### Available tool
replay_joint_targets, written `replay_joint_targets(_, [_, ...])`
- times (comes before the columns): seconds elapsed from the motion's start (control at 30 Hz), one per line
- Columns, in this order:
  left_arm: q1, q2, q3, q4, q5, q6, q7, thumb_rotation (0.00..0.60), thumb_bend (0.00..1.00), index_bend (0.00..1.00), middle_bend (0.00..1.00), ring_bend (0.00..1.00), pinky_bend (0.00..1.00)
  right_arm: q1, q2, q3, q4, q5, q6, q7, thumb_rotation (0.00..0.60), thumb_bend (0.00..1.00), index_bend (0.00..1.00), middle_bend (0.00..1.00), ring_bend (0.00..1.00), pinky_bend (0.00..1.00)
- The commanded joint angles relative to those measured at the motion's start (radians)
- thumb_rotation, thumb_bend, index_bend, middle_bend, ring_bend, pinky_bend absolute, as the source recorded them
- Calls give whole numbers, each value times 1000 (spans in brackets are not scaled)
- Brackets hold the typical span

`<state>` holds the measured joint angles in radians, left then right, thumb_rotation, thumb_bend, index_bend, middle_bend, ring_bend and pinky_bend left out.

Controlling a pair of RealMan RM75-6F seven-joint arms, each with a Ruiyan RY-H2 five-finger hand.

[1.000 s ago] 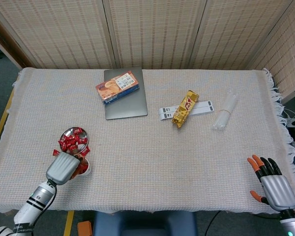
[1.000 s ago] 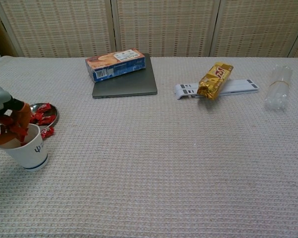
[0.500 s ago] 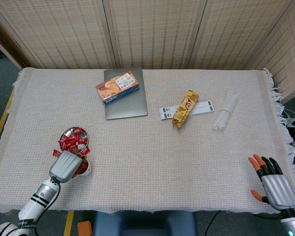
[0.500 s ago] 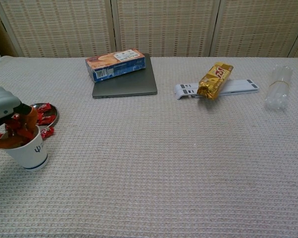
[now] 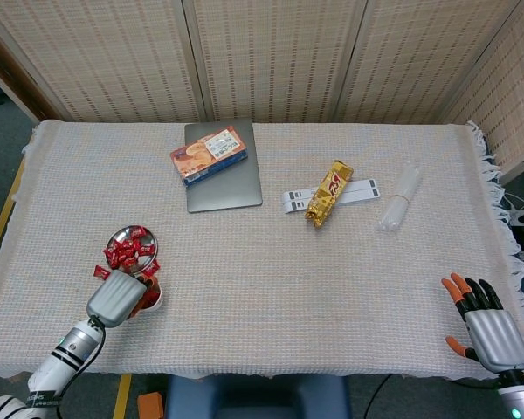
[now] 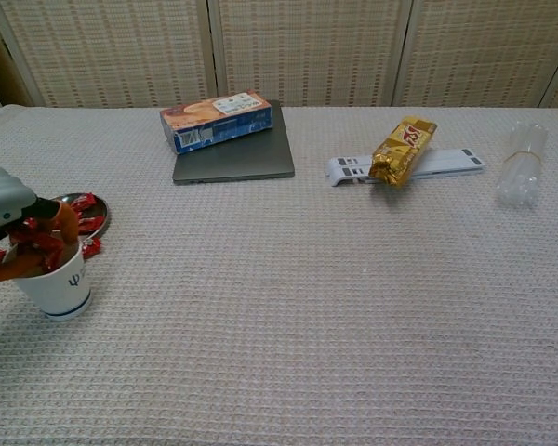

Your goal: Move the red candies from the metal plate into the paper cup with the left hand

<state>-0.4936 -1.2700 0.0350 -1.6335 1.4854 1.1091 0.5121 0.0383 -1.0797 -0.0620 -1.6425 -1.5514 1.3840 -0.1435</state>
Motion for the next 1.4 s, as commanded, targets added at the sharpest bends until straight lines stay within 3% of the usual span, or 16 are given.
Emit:
replay_joint_targets(0.03, [1, 6, 0, -6, 1, 0, 1, 600, 492, 287, 505, 686, 1000, 0, 0, 0, 0, 1, 0, 1, 600, 111, 0, 0, 0, 0])
replay_joint_targets(1.03, [3, 54, 7, -20, 33, -11, -70, 600, 458, 248, 449, 685, 1000, -2, -3, 1, -2, 1, 1, -5, 600, 111, 0, 0, 0, 0])
replay_joint_targets(1.2, [5, 54, 14, -25, 54, -6, -78, 600, 432, 227, 421, 582, 1000, -4, -2, 1, -3, 0, 3, -5, 600, 111, 0, 0, 0, 0])
replay_joint_targets(1.4, [4, 59, 13, -38, 52, -12, -68, 600, 424, 225, 418, 581, 1000, -5, 0, 0, -2, -3, 5, -1, 600, 111, 0, 0, 0, 0])
